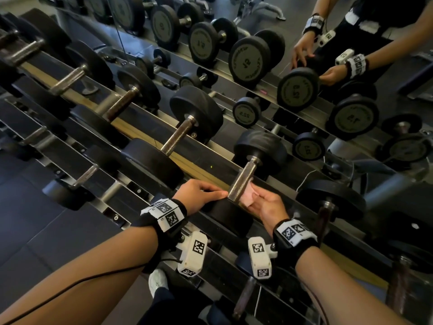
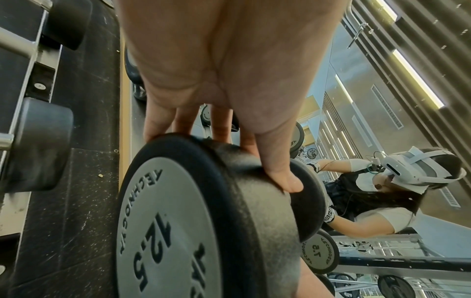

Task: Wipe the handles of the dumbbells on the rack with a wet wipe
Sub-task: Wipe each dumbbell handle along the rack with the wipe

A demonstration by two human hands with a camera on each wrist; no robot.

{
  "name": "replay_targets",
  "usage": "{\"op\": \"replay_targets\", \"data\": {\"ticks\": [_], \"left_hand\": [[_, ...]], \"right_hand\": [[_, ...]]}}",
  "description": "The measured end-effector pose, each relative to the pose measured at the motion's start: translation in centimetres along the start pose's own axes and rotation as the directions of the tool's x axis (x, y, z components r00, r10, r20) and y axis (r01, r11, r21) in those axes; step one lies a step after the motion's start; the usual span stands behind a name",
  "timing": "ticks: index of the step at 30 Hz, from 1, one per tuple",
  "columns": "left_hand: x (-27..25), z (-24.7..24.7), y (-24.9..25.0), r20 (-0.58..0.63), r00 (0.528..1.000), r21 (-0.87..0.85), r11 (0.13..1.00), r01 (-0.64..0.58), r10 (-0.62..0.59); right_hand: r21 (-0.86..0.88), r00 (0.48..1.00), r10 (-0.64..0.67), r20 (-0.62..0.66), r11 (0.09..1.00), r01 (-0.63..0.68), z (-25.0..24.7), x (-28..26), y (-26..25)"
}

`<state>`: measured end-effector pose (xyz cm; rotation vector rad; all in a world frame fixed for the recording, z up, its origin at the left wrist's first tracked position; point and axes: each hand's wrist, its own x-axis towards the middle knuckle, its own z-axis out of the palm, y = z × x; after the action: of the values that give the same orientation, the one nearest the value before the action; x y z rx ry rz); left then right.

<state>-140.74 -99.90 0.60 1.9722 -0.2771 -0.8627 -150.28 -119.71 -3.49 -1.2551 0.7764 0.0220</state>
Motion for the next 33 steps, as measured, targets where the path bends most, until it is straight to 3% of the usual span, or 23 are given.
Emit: {"op": "replay_targets", "data": {"ticks": [2, 6, 8, 11, 16, 21, 26, 30, 33], "left_hand": [[0.1, 0.1, 0.0, 0.01, 1.0, -0.003, 1.0, 0.006, -0.006], [0.0, 0.0, -0.1, 0.01, 1.0, 0.002, 1.0, 0.003, -0.003], [-0.1, 0.1, -0.1, 0.004, 1.0, 0.006, 1.0, 0.001, -0.001], [0.0, 0.1, -0.2, -0.011, 1.0, 0.003, 1.0, 0.006, -0.006], [0.1, 0.0, -0.2, 0.01, 1.0, -0.004, 1.0, 0.004, -0.004], [0.2, 0.0, -0.4, 0.01, 1.0, 0.007, 1.0, 0.001, -0.001], [0.1, 0.1, -0.2, -0.001, 1.0, 0.023, 1.0, 0.002, -0.002], [-0.2, 0.4, -0.4, -0.037, 0.999, 0.026, 1.0, -0.012, 0.013], [-0.4, 0.7, -0.7, -0.059, 0.998, 0.026, 0.999, -0.035, 0.037]], "right_hand": [[-0.075, 1.0, 0.017, 0.021, 0.997, -0.015, -0.6, -0.7, -0.1], [-0.082, 0.989, -0.006, -0.15, 0.997, -0.007, -0.9, -0.2, -1.5], [-0.061, 0.984, -0.017, -0.175, 0.998, 0.007, -0.1, 0.4, -2.0], [-0.118, 0.994, -0.017, -0.112, 0.993, 0.004, 1.5, 1.0, -1.8], [-0.029, 0.999, 0.011, -0.053, 0.999, -0.012, 1.3, -0.1, -0.4], [-0.156, 0.997, -0.01, 0.081, 0.987, 0.023, -0.3, -2.8, -1.0], [-0.302, 0.966, 0.003, -0.259, 0.95, -0.084, -0.3, 0.1, -2.1], [-0.449, 0.992, -0.047, -0.117, 0.893, -0.011, 1.4, 0.9, -0.4], [-0.299, 0.996, 0.024, -0.081, 0.953, -0.048, 2.0, 0.9, 0.2]]}}
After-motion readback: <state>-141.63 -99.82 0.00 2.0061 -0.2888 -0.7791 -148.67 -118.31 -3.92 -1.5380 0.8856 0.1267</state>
